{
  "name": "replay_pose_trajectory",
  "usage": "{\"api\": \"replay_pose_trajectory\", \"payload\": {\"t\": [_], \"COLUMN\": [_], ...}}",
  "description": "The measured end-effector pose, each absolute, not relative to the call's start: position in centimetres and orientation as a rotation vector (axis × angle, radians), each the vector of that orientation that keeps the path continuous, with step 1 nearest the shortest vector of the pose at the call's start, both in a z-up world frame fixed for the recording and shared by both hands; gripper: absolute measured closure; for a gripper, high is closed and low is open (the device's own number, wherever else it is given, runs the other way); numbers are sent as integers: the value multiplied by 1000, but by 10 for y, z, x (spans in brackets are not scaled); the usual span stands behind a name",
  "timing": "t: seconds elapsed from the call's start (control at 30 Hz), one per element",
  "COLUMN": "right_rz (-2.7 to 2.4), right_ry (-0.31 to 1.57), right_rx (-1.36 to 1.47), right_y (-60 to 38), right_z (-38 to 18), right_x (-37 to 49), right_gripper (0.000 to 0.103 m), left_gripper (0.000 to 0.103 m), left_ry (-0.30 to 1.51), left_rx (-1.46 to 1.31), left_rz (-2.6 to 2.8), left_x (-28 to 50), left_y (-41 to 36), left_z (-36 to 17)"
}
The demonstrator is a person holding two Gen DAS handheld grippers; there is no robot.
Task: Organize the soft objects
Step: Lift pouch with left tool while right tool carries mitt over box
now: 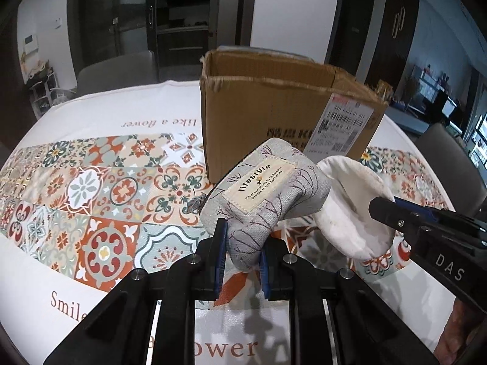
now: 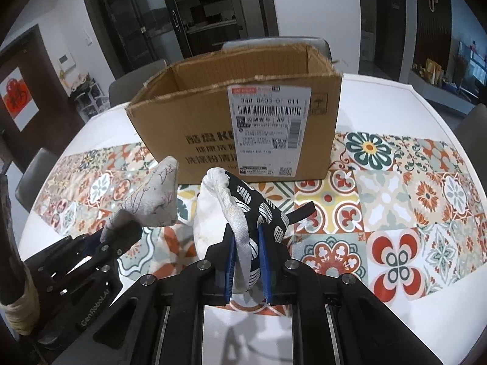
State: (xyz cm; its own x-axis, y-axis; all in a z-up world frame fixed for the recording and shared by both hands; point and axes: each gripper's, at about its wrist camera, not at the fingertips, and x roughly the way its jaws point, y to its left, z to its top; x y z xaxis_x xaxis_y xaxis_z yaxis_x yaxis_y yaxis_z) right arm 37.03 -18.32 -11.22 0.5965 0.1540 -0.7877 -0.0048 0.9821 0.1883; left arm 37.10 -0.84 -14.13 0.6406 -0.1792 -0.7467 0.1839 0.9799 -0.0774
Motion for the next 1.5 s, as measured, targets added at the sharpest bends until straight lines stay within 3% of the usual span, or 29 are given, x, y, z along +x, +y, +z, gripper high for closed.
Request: {"api": "replay_pose_trajectory", "payload": {"t": [0.8,1.5], "right_rz": [72,31], "right_ry": [688,516], "right_rx": [183,142], "right_y": [-206,-216], "right_z": [-26,20], "right_x": [341,365], "right_gripper": [88,88], "left_gripper": [84,84], "left_ry": [634,534], "left_rx": [-41,-6], "left_rz": [-217,-214], "left_x": [345,390], "left_y": [-18,-24], "left_z": [-55,-21]}}
